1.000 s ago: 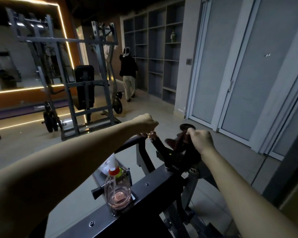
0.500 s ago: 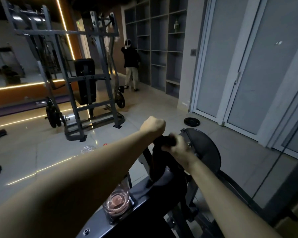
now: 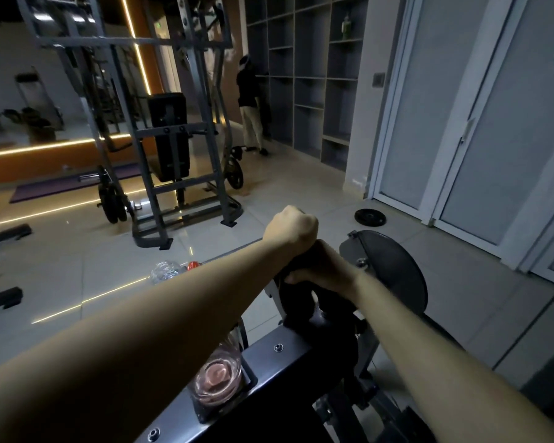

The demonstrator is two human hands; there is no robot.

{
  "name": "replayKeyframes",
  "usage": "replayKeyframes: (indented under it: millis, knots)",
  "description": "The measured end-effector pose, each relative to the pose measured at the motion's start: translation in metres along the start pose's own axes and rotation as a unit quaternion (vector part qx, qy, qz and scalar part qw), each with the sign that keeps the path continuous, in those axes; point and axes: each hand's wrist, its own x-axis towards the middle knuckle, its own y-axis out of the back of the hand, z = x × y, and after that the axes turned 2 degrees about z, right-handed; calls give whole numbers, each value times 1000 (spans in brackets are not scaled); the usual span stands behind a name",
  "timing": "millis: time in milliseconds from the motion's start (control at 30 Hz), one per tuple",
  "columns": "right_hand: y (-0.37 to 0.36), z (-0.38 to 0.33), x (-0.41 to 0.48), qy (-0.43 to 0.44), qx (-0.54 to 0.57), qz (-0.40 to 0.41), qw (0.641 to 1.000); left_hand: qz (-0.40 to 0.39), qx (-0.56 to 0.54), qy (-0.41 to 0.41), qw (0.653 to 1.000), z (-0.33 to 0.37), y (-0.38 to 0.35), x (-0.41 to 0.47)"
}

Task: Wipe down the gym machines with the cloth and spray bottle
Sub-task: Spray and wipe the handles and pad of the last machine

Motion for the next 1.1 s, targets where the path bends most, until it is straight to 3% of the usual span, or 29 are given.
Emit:
replayKeyframes:
  millis: [67,133,167,233,300,400,467,533,600,667,700,767,800,867,1000,1100]
  knots:
    - [-33,7,-8,-5,-64,186,980,8,-4,0,1000,0,0,-2]
    - [-62,3,-15,-30,-26,345,938,15,-4,-3,1000,1,1,-6]
    - [-73,1,-17,-24,-5,403,915,15,-6,-7,1000,1,1,-7]
    - [-77,-4,-19,-3,-8,444,896,17,-11,-14,1000,0,2,-8]
    - [-56,-4,-18,33,-32,380,924,27,-5,-31,999,0,2,-9]
    - [-4,-7,-11,17,-18,57,998,46,17,-69,996,0,1,-11]
    - [18,-4,-2,-23,34,-107,993,47,31,-78,995,-1,1,-10]
    - [29,2,5,-53,73,-180,980,38,33,-73,996,-1,1,-7]
    - [27,11,7,-38,121,-180,975,39,31,-73,996,-1,1,-5]
    - [6,16,-1,-26,128,-73,989,42,23,-74,996,-2,0,-6]
    - [-11,18,-7,-15,86,39,995,44,18,-75,996,-2,0,-7]
    - [-51,19,-22,1,34,275,961,44,9,-70,997,-1,0,-8]
    - [-66,18,-28,-2,50,344,938,42,7,-67,997,-1,1,-9]
    - [-82,19,-32,-12,72,387,919,42,8,-62,997,0,2,-10]
    - [-82,39,-49,-24,74,364,928,47,13,-58,997,2,3,-14]
    - [-77,52,-64,-86,54,407,908,49,14,-50,997,2,3,-12]
